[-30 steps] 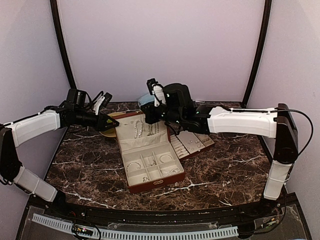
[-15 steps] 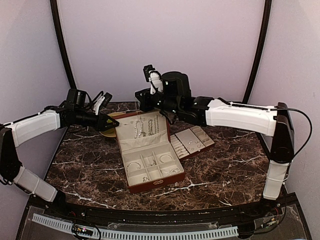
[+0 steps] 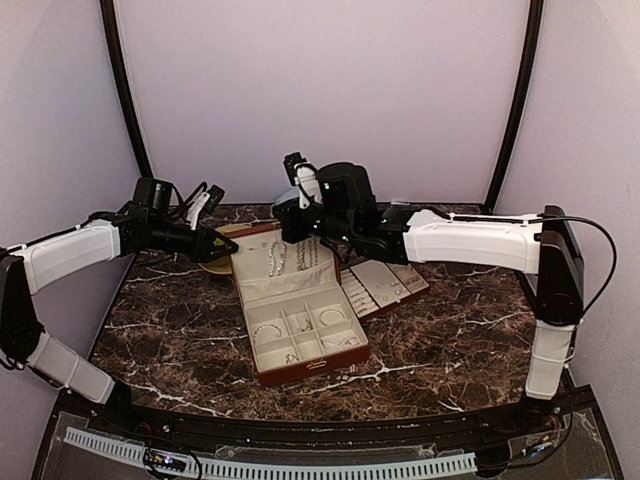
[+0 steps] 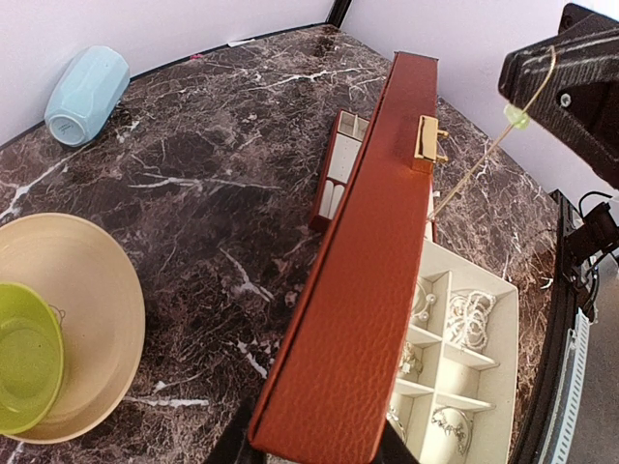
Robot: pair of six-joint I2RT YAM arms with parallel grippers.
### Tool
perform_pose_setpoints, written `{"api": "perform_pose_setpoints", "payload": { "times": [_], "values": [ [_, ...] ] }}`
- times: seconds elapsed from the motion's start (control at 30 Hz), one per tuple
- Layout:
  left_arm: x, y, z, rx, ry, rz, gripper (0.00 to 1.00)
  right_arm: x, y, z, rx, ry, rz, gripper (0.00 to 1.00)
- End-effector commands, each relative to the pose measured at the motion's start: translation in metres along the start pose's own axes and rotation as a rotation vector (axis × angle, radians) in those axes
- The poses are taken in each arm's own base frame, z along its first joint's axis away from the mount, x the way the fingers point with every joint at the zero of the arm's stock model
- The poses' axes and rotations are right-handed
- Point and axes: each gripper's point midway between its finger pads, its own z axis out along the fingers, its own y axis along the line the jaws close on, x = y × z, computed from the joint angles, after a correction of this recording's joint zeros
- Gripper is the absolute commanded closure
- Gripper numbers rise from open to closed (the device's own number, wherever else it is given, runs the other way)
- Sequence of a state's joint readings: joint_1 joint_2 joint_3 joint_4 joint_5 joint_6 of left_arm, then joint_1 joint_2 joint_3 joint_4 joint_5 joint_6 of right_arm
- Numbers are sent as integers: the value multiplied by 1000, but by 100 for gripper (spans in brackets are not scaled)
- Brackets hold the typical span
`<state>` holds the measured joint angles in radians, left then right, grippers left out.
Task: Organize the mixed jewelry
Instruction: Hang the necklace on the necklace hanger.
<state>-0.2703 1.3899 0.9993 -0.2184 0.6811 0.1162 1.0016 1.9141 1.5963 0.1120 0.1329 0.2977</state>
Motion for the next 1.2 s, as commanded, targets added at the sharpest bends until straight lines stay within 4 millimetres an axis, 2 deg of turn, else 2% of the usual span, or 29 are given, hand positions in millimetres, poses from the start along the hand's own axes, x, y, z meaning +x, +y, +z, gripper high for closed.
{"api": "perform_pose_setpoints", "payload": {
  "times": [0.0, 0.27, 0.83, 1.17],
  "values": [
    [-12, -18, -5, 77, -22, -3, 94, 2, -7, -4, 29, -12, 3, 100],
    [-13, -19, -5, 76, -23, 0, 94, -1, -19, -16, 70, -20, -1, 100],
    [-13, -19, -6, 75, -23, 1, 94, 35, -26, -10, 75, 53, 19, 100],
    [-12, -21, -6, 85, -25, 7, 97, 31, -28, 0, 94, 70, 21, 100]
  ]
}}
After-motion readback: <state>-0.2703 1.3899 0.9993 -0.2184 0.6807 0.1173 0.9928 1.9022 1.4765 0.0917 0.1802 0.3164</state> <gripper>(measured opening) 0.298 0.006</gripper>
